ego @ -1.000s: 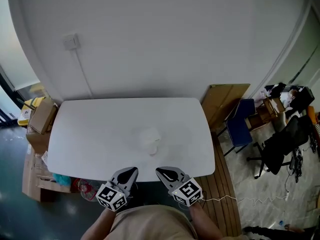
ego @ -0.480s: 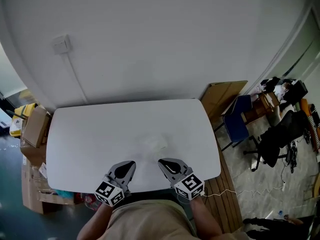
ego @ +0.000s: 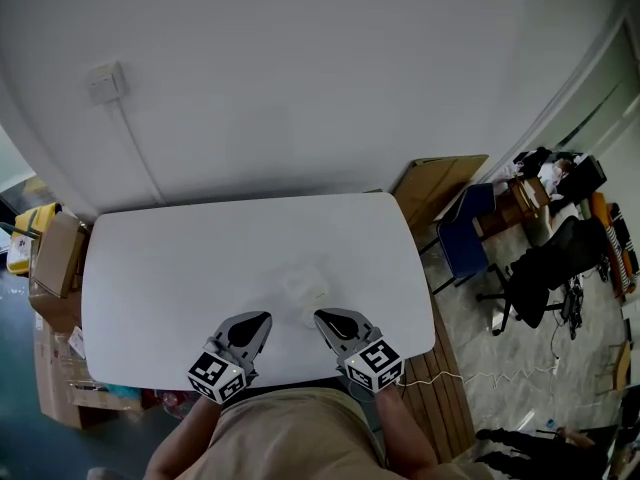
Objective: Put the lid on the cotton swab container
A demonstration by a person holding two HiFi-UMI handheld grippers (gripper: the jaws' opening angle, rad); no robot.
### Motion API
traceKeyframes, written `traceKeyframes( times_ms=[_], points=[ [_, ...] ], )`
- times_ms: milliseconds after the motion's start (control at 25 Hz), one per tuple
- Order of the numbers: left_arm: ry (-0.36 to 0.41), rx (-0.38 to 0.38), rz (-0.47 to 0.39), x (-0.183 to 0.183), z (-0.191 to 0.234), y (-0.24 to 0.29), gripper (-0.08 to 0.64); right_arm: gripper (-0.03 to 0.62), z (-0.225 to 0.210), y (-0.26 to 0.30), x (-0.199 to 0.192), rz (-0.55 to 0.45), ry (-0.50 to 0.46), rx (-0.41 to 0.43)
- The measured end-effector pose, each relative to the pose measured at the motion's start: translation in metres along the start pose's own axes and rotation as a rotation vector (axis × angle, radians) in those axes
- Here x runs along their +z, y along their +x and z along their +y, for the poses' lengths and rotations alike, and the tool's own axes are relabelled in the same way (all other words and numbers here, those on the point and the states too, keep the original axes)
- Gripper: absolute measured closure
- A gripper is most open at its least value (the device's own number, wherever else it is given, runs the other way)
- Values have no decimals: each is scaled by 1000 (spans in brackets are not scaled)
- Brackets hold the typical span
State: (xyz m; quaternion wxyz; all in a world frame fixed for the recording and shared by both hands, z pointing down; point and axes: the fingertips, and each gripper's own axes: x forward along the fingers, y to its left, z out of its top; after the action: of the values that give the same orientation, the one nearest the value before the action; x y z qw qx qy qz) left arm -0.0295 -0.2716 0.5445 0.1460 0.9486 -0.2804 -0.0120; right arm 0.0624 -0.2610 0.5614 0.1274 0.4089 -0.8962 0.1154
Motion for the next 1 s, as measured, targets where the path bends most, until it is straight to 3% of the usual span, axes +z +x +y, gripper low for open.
traceKeyframes(
  times_ms=[320, 680, 1000],
  points=[
    [-13, 50, -4, 2, 0, 10, 546, 575, -9, 17, -8, 85, -42, 86],
    [-37, 118, 3, -8, 2, 1, 546, 575, -31, 48, -100, 349, -10, 89],
    [-55, 130, 16, -18, -2, -4, 546, 575, -30, 56, -141, 494, 5, 108]
  ],
)
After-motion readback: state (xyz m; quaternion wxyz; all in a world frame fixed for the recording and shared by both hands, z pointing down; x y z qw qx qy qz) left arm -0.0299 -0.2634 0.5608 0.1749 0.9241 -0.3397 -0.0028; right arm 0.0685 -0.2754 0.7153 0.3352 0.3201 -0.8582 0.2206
